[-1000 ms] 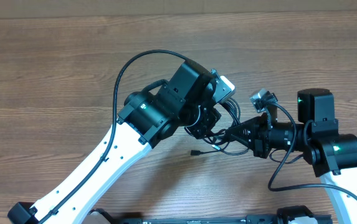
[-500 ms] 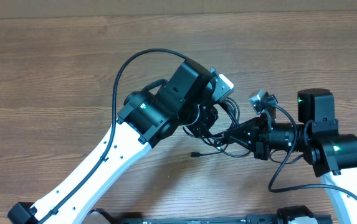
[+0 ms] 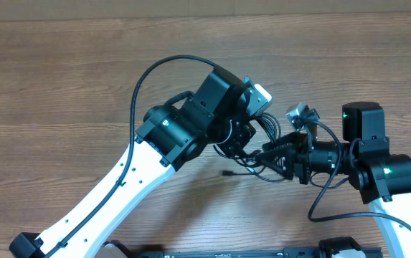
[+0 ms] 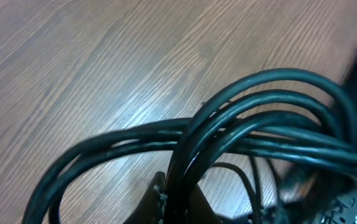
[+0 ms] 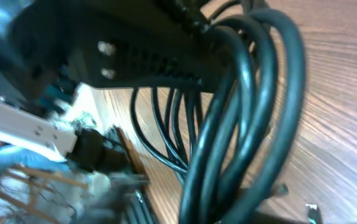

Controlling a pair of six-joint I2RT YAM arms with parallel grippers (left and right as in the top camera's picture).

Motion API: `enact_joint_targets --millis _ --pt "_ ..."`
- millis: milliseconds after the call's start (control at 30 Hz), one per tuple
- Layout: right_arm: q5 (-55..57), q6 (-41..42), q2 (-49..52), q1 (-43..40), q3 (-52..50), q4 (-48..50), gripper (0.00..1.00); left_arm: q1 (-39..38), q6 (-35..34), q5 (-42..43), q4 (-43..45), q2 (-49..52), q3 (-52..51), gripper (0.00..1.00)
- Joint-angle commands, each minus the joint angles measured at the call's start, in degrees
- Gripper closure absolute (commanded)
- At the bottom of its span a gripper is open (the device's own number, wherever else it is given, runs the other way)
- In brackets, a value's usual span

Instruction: Untangle cables

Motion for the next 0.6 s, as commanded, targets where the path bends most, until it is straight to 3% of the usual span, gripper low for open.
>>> enact_joint_targets --millis 0,267,567 --pt "5.57 1.27 -0.33 0.24 0.85 -0.33 0.14 -0.37 0.04 1.31 0.35 0.52 0.85 0.96" --pt "12.26 7.28 -0.35 0.24 0.85 0.52 0.01 -0.37 0.07 0.83 0.04 0.52 0.85 0.96" --pt "13.07 10.01 -0.35 0.24 0.87 3.43 0.12 -0.37 -2.99 -5.38 -4.70 0.52 0.85 0.96"
